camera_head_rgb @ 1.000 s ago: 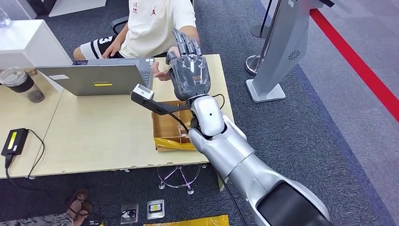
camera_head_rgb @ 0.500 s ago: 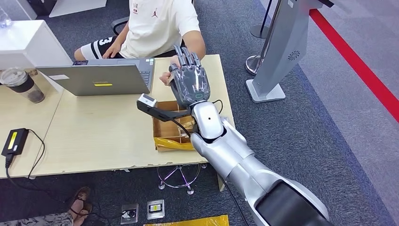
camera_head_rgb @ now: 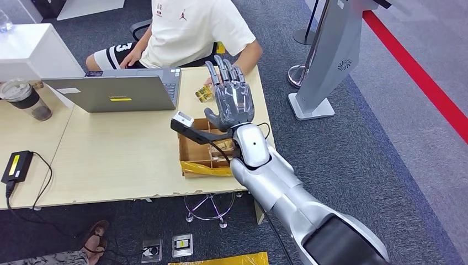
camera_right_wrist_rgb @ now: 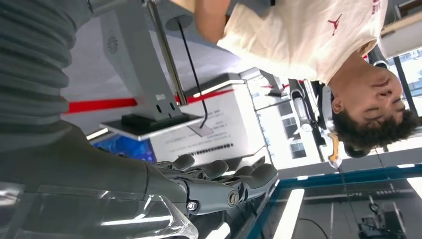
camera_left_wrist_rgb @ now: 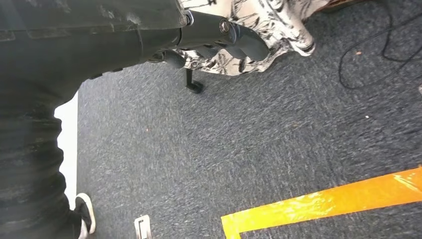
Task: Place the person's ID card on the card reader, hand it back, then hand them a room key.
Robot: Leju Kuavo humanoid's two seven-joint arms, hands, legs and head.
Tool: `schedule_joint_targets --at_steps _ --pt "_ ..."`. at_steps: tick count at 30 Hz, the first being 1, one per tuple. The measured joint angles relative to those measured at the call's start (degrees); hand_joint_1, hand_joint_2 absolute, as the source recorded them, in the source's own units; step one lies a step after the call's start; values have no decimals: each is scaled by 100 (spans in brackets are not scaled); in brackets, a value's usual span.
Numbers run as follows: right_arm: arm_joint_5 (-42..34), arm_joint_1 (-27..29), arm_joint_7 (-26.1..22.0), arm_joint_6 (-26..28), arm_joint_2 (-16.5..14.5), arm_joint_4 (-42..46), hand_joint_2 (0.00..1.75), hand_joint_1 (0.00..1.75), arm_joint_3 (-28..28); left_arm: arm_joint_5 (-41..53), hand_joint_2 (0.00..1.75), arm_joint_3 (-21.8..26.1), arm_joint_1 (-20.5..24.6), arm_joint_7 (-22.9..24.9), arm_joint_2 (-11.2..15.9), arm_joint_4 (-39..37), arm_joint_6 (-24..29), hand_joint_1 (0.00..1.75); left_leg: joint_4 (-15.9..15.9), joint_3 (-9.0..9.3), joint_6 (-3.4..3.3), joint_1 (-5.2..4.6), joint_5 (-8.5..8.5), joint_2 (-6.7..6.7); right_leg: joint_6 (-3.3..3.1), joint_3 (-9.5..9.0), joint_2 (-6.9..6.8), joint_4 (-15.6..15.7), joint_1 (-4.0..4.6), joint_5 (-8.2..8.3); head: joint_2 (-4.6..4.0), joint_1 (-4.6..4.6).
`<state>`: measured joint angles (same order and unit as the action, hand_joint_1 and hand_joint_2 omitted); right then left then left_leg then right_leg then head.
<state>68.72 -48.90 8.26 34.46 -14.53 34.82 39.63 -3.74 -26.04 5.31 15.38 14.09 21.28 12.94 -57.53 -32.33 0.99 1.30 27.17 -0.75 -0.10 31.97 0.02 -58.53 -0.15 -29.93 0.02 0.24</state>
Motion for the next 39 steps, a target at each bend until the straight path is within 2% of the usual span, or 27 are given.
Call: schedule_joint_targets --at_steps 4,11,18,23,28,39 --pt "-408 447 -108 -433 247 969 175 0 -87 -24 175 60 -142 52 9 1 28 0 0 3 1 0 1 7 0 1 5 1 0 0 0 0" --pt "-823 1344 -154 -1568 844 3106 175 0 -127 -156 175 183 -228 104 151 1 -96 0 1 9 1 0 4 22 -1 -2 9 1 0 1 0 -1" --pt "-916 1858 -234 -2134 1157 4227 175 0 -31 -371 175 391 -229 169 222 1 -24 0 2 10 1 1 4 24 -1 -3 10 0 0 1 0 -1" --pt "-1067 1982 -364 -2417 1234 4416 175 0 253 -387 175 528 -224 205 224 1 0 0 2 9 1 1 4 23 -1 -4 9 0 1 1 0 0" --pt "-996 1993 -447 -2465 1247 4365 175 0 616 -384 175 630 -220 215 219 1 8 0 3 3 1 1 4 22 -1 -5 8 0 1 1 0 0" --pt "-825 1757 -503 -2146 825 3082 175 0 1480 -373 175 717 -193 213 156 3 20 0 4 -1 1 1 4 12 -1 -4 3 0 1 0 0 0"
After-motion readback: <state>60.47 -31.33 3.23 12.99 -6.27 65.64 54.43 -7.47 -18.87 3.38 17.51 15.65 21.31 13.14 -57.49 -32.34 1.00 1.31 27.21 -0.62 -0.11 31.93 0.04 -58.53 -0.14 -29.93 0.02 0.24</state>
